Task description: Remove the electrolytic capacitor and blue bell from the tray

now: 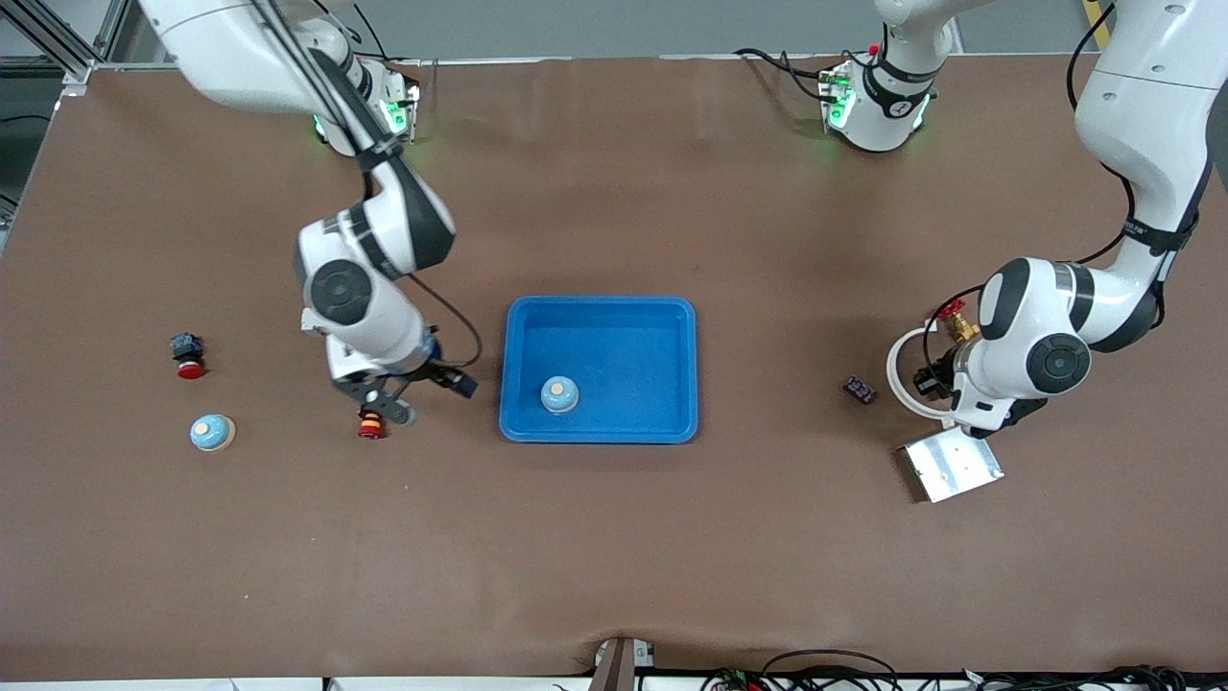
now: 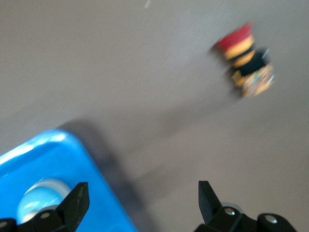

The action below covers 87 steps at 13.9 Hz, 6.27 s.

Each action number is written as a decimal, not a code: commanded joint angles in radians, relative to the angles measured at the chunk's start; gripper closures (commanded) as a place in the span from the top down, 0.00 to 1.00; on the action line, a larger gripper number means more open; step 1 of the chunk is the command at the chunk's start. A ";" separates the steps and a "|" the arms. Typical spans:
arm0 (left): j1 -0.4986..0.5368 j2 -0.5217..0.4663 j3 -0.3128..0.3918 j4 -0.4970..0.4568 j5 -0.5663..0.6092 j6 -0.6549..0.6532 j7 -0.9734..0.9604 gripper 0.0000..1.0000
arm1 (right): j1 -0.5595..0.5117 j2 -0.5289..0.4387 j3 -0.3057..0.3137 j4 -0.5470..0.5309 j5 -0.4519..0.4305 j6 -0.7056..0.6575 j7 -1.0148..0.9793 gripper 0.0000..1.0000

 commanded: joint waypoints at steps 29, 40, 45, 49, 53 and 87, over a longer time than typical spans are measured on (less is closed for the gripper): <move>0.073 -0.281 -0.170 0.594 -0.081 -0.552 0.500 1.00 | 0.235 0.407 -0.029 0.425 -0.118 0.032 0.482 1.00; -0.143 -0.451 0.089 0.562 -0.241 -0.589 0.667 1.00 | 0.238 0.407 -0.027 0.424 -0.140 0.031 0.488 0.00; -0.300 -0.571 0.245 0.433 -0.273 -0.586 0.652 1.00 | 0.234 0.354 -0.017 0.425 -0.127 -0.122 0.471 0.00; -0.401 -0.657 0.350 0.333 -0.273 -0.566 0.644 1.00 | 0.147 0.135 -0.004 0.260 -0.049 -0.206 0.267 0.00; -0.401 -0.666 0.341 0.315 -0.271 -0.577 0.626 1.00 | -0.051 -0.181 -0.006 -0.082 0.009 -0.176 -0.178 0.00; -0.401 -0.655 0.292 0.321 -0.336 -0.584 0.563 1.00 | -0.805 -0.183 -0.009 -0.692 0.060 0.542 -1.380 0.00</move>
